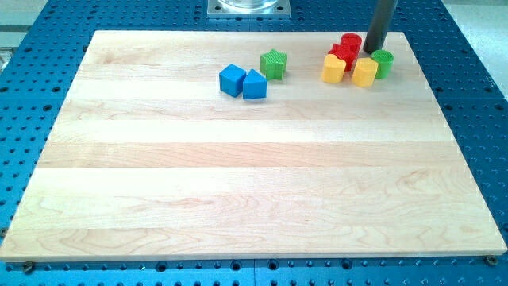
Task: Move the green circle to the top left of the board
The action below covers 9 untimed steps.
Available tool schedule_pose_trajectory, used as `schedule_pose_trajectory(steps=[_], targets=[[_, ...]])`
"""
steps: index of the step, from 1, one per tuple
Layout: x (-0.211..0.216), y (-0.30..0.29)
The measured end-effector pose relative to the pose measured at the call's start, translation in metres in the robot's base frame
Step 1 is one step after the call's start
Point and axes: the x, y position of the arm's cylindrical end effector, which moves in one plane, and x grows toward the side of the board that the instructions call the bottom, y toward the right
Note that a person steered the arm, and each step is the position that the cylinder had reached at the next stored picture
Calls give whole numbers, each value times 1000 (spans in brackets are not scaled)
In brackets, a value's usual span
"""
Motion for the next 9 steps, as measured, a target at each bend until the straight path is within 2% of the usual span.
schedule_pose_trajectory(steps=[1,2,3,4,5,6,7,9], targets=[[-21,-7],[-11,-59],[42,-111],[53,-130],[11,-87],[-18,-5],[-4,61],[74,77]])
